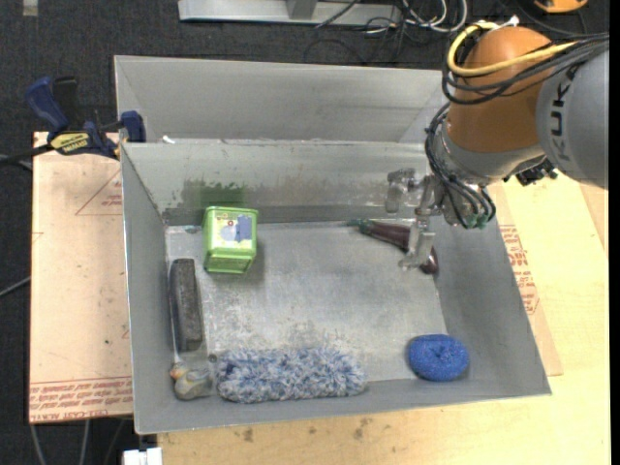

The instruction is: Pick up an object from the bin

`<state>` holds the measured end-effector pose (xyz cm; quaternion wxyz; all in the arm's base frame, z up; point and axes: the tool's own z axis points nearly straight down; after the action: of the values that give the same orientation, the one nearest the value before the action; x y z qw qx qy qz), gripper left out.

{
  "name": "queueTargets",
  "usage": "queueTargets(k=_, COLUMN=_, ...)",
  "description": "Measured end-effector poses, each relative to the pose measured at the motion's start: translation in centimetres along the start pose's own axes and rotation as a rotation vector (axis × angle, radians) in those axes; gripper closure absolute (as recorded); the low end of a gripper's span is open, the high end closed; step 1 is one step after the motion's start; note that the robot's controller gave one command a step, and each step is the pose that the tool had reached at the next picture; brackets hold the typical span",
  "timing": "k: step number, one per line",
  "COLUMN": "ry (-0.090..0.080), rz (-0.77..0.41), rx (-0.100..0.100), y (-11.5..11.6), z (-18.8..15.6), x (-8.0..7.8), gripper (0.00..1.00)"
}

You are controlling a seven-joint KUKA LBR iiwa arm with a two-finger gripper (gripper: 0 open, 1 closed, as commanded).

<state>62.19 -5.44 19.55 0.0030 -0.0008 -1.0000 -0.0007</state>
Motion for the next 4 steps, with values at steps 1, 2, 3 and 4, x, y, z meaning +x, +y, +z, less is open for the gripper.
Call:
queueTargets(k=1, ry=-0.008, rz=-0.001, rx=0.001, y=0.0, z=-0.5, x=-0.1, gripper=0.00)
queueTargets(k=2, ry=-0.015, rz=-0.055, rx=0.002, y=-3.8, z=6.1, x=-2.0, gripper=0.00)
queueTargets(k=3, ry=-0.010, rz=0.148, rx=-0.001, y=-5.0, z=11.2, x=-1.2, gripper=0.00)
queueTargets(k=4, ry=-0.008, rz=0.037, rx=0.001, y=-5.2, z=8.7, x=-1.2, gripper=0.00)
